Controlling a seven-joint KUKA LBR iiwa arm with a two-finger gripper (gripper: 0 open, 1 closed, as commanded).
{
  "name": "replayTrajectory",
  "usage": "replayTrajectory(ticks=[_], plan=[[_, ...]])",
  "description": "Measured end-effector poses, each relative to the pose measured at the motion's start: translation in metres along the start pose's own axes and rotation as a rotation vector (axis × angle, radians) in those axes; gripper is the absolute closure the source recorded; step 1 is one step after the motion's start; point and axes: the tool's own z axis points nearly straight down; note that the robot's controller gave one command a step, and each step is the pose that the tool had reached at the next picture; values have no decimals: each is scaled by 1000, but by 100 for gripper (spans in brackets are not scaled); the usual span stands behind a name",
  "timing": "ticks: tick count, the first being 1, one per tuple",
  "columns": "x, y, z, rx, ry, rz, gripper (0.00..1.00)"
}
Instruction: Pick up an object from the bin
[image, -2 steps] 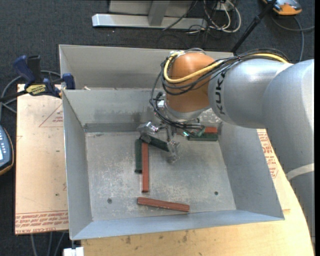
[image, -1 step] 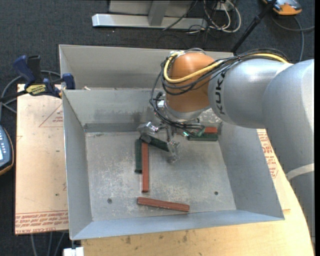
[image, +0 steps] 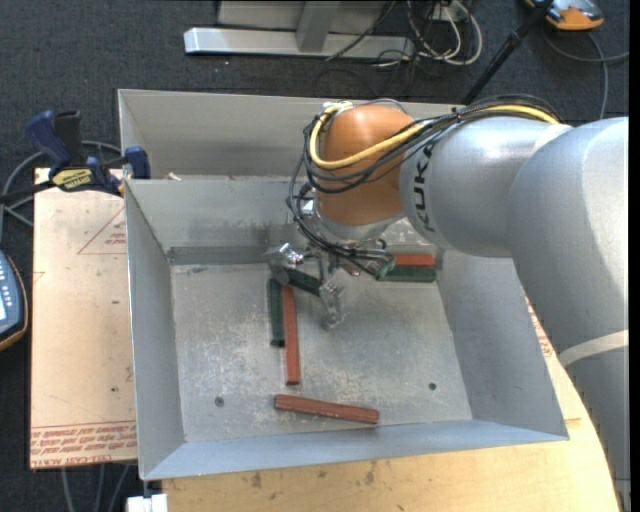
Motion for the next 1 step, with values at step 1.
replayTrajectory(ticks=[1], plan=[[-4,5,3,2,0,-127,0]])
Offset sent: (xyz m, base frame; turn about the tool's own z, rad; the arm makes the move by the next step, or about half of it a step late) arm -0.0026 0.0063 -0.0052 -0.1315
